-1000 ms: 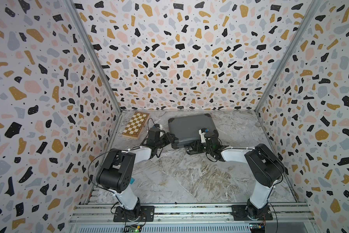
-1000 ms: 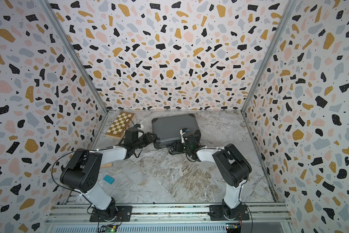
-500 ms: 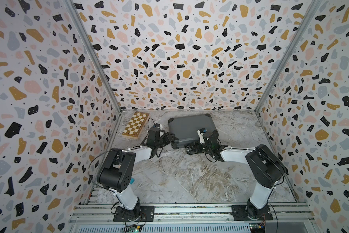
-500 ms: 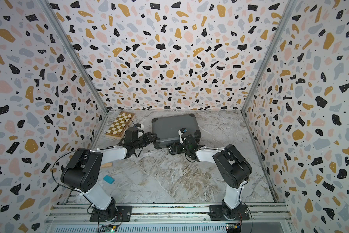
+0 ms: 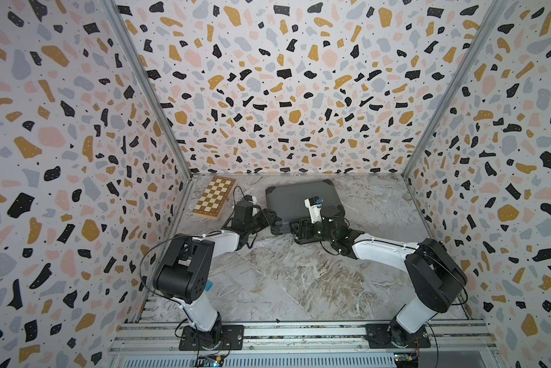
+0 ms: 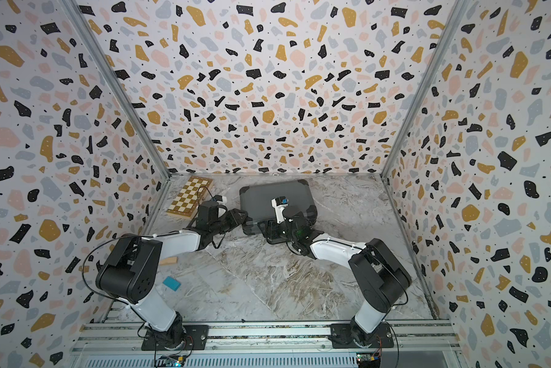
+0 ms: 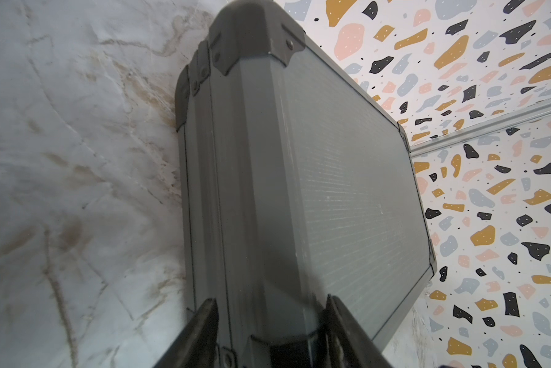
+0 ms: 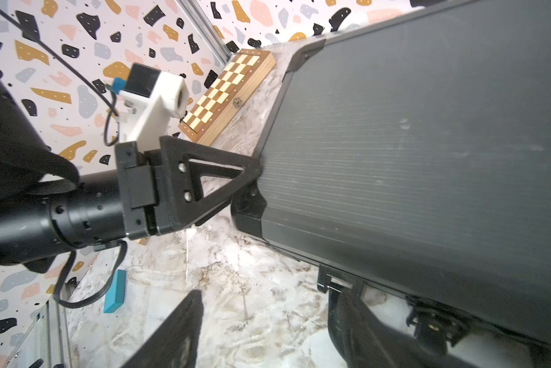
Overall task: Open the poker set cases
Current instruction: Open the fastener on the poker set case.
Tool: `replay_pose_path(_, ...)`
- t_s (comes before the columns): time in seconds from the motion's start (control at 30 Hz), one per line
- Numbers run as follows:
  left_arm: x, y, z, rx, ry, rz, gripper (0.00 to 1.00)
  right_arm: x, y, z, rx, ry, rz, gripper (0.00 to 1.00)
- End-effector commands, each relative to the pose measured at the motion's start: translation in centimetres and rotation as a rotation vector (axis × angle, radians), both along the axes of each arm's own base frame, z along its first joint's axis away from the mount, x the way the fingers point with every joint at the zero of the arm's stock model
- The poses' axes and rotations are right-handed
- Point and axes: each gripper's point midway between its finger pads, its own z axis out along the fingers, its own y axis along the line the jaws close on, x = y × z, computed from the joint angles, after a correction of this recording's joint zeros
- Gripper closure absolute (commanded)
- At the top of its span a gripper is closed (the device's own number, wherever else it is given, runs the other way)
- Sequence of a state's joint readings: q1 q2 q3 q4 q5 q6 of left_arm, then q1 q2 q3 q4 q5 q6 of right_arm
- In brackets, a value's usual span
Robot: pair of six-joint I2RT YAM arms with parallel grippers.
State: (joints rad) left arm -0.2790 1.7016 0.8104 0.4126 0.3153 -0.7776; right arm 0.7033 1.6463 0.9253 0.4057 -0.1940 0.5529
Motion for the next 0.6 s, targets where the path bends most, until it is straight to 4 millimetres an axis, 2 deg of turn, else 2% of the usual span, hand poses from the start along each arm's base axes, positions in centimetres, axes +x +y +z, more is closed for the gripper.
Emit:
replay_pose_path(0.0,-3.9,2.8,-8.0,0.145,0.272,0.047,0.47,0.3,-0.7,1.0,0.003,-0.035,-0.026,0.30)
replay_pose_path(0.2,-3.9,2.7,-7.8,0.142,0.270,0.046,0.47,1.1,-2.7,-1.2,-0.065,-0.003,-0.112,0.28)
replay_pose_path(0.4,-4.0,2.6,-7.8,0.139,0.270,0.039,0.47,1.6,-4.6,-3.1,-0.047,0.049,-0.168,0.27)
replay_pose_path(0.57,-3.9,2.5,-7.9,0.134,0.275,0.034,0.48,1.7,-5.0,-4.2,-0.048,0.087,-0.161,0.27)
